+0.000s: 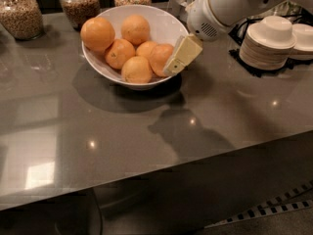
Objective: Pick orange from white bowl
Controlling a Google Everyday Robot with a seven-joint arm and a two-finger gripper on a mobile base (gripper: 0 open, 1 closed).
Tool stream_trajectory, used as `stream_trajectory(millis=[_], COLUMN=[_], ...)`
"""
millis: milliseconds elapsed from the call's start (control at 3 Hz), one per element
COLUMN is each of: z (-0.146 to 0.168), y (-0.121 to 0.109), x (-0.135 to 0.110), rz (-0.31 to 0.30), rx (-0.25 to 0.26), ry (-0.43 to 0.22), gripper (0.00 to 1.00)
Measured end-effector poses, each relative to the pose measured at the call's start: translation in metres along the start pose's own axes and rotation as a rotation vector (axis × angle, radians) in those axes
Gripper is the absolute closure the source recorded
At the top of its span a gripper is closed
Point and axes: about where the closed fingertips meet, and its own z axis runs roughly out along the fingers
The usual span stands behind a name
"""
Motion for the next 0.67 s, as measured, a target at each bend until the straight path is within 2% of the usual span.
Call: stream_trajectory(millis=[667], z=[0.033], y=[-0.002], x=[-0.004], rz=[0.080], rx=[-0.020], ry=[-0.024], gripper=[0.30])
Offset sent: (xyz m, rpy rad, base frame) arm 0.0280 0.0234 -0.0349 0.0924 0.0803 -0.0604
